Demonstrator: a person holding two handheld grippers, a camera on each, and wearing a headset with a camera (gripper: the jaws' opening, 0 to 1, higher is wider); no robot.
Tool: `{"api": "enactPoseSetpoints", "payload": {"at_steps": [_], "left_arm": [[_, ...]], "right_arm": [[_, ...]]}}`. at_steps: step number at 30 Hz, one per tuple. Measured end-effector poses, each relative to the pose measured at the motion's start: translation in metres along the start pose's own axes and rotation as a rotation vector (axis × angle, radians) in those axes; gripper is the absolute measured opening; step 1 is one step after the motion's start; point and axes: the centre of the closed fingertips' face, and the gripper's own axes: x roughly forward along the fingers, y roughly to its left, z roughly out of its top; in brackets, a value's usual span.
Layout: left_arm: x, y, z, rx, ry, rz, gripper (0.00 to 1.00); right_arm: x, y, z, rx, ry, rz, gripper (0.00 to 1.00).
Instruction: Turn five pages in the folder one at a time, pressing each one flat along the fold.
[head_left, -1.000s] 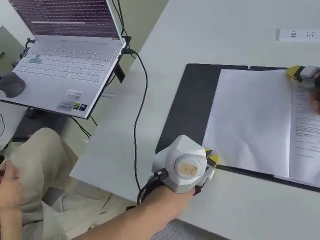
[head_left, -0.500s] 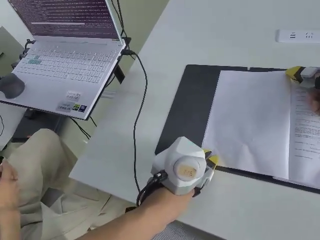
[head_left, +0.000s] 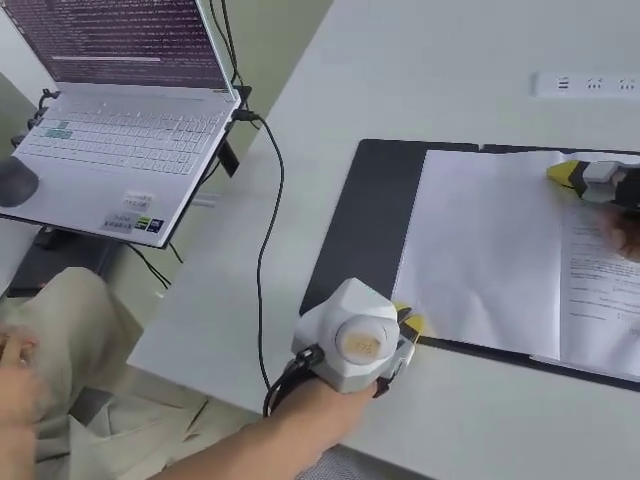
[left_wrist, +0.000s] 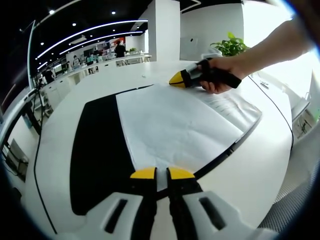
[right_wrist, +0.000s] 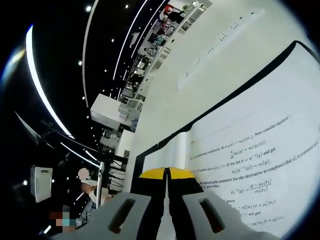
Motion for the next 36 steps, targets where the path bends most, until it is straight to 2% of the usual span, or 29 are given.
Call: {"api": "enactPoseSetpoints", "payload": {"at_steps": [29, 36], "left_arm": [[0.000, 0.000, -0.001, 0.001, -0.002, 0.001, 0.06], [0.001, 0.001, -0.001, 0.005, -0.002, 0.000, 0.06]], "right_arm": [[-0.043, 0.015, -0.065, 0.055, 0.132, 0.078, 0.00], [-0.057, 0.016, -0.090, 0.046, 0.199, 0.094, 0.00]]}}
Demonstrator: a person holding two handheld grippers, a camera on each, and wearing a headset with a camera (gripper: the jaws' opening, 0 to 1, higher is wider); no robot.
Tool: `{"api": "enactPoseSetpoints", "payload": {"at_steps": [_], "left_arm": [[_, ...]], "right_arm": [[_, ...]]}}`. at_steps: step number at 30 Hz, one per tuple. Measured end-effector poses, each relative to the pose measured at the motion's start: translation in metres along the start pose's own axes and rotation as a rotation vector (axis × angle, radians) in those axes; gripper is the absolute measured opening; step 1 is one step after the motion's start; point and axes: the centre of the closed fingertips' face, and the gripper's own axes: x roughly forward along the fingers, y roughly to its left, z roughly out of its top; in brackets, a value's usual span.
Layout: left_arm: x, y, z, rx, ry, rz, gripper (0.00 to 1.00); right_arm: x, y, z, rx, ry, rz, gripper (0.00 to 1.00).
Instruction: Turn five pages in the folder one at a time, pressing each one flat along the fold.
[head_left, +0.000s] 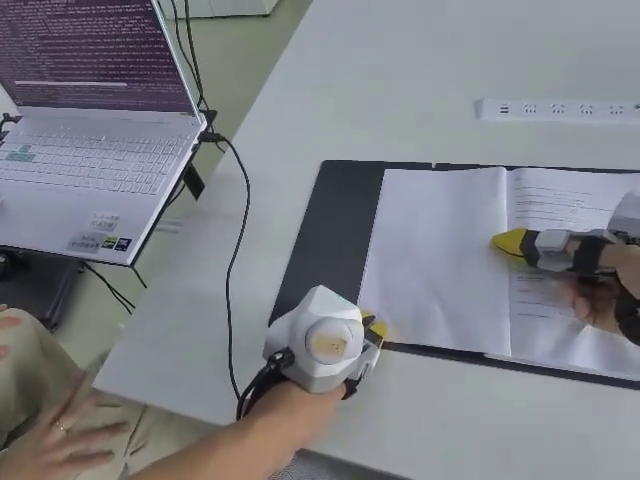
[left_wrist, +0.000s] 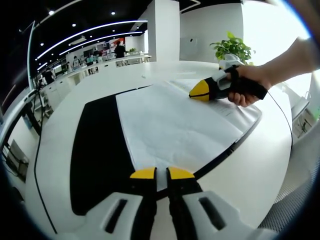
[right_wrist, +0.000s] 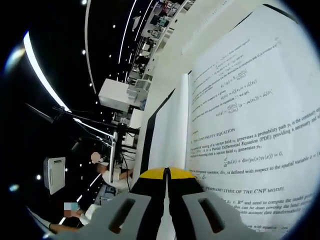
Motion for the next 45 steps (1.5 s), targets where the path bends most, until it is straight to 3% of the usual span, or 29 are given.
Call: {"api": "enactPoseSetpoints", "payload": {"at_steps": [16, 24, 33, 45], "left_arm": [[-0.001, 0.000, 0.000, 0.012, 0.001, -0.002, 0.06], [-0.001, -0.001, 0.001, 0.015, -0.002, 0.000, 0.06], [-0.001, -0.001, 0.001, 0.011, -0.007, 0.003, 0.06], [-0.002, -0.001, 0.001, 0.022, -0.003, 0.000, 0.06]], "right_arm": [[-0.020, 0.011, -0.063, 0.013, 0.091, 0.024, 0.00], [-0.031, 0.018, -0.091, 0.038, 0.098, 0.038, 0.00], [-0.040, 0.019, -0.109, 0.063, 0.097, 0.048, 0.00], [-0.055, 0.015, -0.141, 0.073, 0.147, 0.064, 0.00]]}}
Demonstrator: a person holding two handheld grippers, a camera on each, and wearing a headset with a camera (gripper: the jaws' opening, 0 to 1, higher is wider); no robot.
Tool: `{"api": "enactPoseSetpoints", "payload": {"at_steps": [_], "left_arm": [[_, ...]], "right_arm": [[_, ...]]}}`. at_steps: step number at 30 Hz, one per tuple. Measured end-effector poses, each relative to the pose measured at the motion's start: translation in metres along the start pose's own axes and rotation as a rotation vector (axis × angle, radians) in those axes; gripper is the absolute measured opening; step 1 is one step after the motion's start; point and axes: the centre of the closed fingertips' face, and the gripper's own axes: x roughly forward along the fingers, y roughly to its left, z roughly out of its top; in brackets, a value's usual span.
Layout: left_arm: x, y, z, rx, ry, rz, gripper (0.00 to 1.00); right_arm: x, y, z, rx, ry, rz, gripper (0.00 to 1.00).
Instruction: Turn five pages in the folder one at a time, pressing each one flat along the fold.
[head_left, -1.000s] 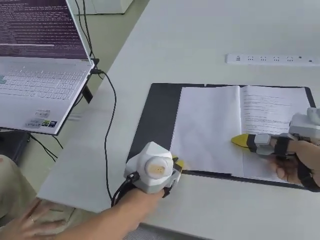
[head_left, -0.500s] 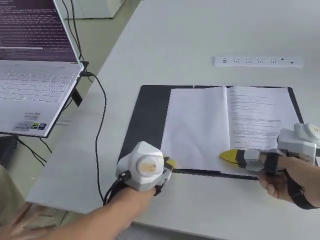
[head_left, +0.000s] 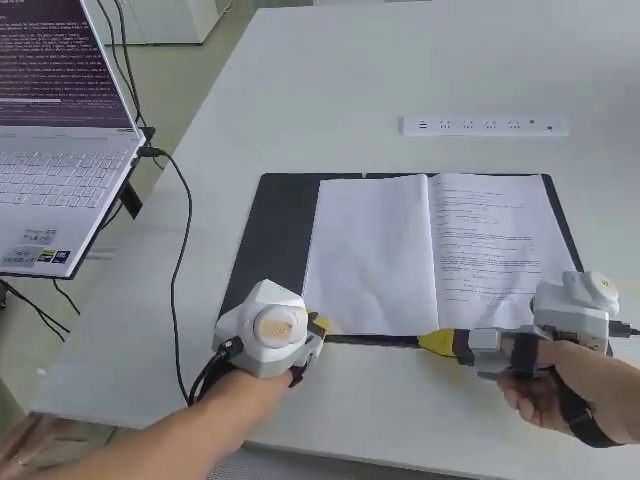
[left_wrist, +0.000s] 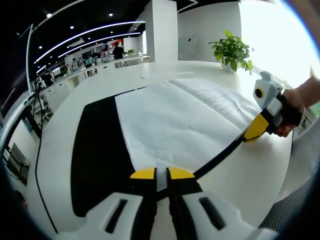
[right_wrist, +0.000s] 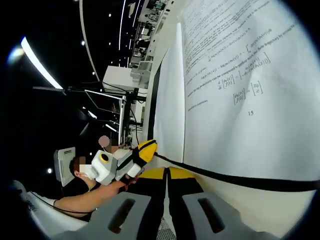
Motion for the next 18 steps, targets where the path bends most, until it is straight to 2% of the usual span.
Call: {"api": "enactPoseSetpoints", "payload": {"at_steps": [5, 7, 10, 12, 14, 18], "left_arm": [[-0.001, 0.000, 0.001, -0.011, 0.002, 0.001, 0.06], [-0.001, 0.000, 0.001, -0.019, 0.005, -0.001, 0.06], [-0.002, -0.001, 0.002, -0.021, 0.020, -0.007, 0.07], [-0.002, -0.002, 0.003, -0.020, 0.035, -0.012, 0.08], [-0.005, -0.004, 0.004, -0.018, 0.047, -0.018, 0.10], [-0.016, -0.010, 0.015, -0.023, 0.030, -0.039, 0.15]], "right_arm": [[-0.008, 0.017, -0.007, -0.024, -0.019, 0.029, 0.00], [-0.014, 0.031, -0.011, -0.063, -0.031, 0.038, 0.00], [-0.026, 0.041, -0.006, -0.128, -0.072, 0.035, 0.00], [-0.038, 0.046, 0.003, -0.156, -0.135, 0.017, 0.03], [-0.052, 0.052, 0.007, -0.183, -0.174, 0.002, 0.07], [-0.087, 0.054, 0.021, -0.285, -0.295, -0.097, 0.19]]}}
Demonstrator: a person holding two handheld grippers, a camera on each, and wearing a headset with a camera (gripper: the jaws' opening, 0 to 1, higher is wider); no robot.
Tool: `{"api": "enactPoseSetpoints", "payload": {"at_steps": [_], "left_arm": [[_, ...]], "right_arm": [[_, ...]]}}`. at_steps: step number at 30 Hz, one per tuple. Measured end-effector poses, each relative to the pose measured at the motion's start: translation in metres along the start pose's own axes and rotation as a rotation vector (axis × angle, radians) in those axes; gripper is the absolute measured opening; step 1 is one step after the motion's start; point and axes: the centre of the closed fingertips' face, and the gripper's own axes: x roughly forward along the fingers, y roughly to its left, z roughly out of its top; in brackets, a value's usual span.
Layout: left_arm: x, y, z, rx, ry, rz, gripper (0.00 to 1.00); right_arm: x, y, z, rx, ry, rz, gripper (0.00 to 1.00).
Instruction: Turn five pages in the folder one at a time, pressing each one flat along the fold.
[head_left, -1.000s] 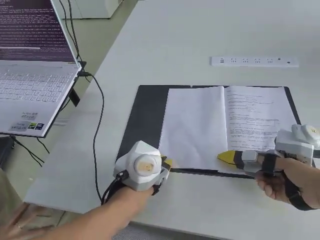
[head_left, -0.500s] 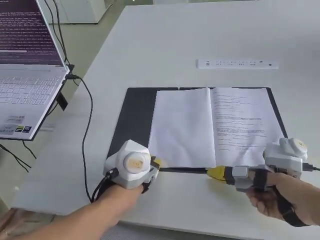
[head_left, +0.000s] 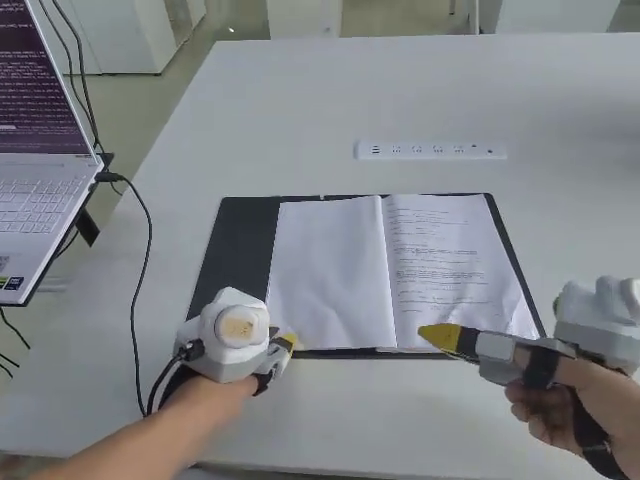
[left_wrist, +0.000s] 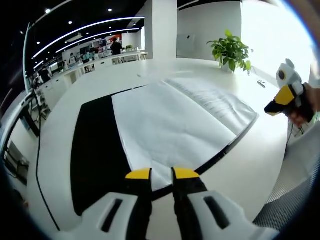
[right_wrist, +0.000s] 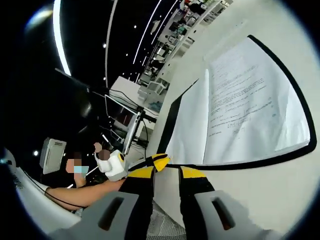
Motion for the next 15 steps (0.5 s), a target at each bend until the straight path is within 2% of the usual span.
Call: {"api": "enactPoseSetpoints", "payload": {"at_steps": [3, 7, 9, 12, 15], "left_arm": [[-0.009, -0.003, 0.010, -0.008, -0.025, -0.012, 0.17], [-0.024, -0.007, 0.026, -0.024, -0.067, -0.034, 0.22], [-0.033, -0.009, 0.032, -0.035, -0.083, -0.047, 0.25], [-0.045, -0.009, 0.038, -0.051, -0.097, -0.057, 0.31], [-0.056, -0.010, 0.045, -0.048, -0.124, -0.065, 0.35]], "right_arm": [[-0.020, -0.003, 0.013, -0.059, -0.066, -0.063, 0.23], [-0.048, -0.013, 0.033, -0.101, -0.197, -0.166, 0.29], [-0.063, -0.020, 0.038, -0.132, -0.232, -0.237, 0.31], [-0.079, -0.022, 0.043, -0.190, -0.278, -0.320, 0.35], [-0.091, -0.022, 0.045, -0.222, -0.307, -0.368, 0.39]]}}
